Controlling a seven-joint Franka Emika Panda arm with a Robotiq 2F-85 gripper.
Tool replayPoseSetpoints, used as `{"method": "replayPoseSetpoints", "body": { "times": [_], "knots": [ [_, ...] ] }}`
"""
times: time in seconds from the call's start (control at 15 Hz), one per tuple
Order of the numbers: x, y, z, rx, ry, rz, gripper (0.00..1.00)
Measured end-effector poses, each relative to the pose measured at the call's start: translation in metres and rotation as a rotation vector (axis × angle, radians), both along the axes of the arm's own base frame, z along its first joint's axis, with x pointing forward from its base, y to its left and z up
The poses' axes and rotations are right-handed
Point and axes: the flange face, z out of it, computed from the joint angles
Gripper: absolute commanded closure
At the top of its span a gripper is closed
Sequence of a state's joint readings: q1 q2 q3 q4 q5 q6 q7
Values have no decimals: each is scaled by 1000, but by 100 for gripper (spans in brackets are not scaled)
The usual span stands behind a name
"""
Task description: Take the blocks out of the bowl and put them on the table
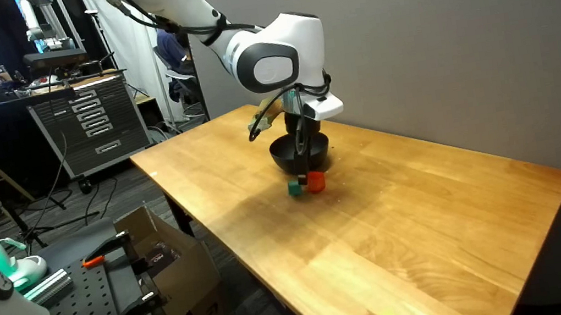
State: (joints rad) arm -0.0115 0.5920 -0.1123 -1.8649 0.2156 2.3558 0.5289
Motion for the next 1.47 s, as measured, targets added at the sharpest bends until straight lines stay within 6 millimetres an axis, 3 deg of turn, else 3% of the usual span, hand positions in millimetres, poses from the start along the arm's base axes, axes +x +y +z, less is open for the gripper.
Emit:
{"method": "replayPoseSetpoints", "body": {
  "times": [0.2, 0.6, 0.73, 0.93, 1.13, 1.47],
  "knots": [
    [0, 0, 0, 1, 1, 0, 0],
    [-1, 7, -1, 17, 6, 12, 0],
    [0, 19, -2, 28, 4, 47, 0],
    [-4, 52, 1, 52, 8, 114, 0],
    [-12, 87, 28, 64, -6, 177, 0],
    [-37, 131, 92, 69, -30, 274, 0]
  ]
}}
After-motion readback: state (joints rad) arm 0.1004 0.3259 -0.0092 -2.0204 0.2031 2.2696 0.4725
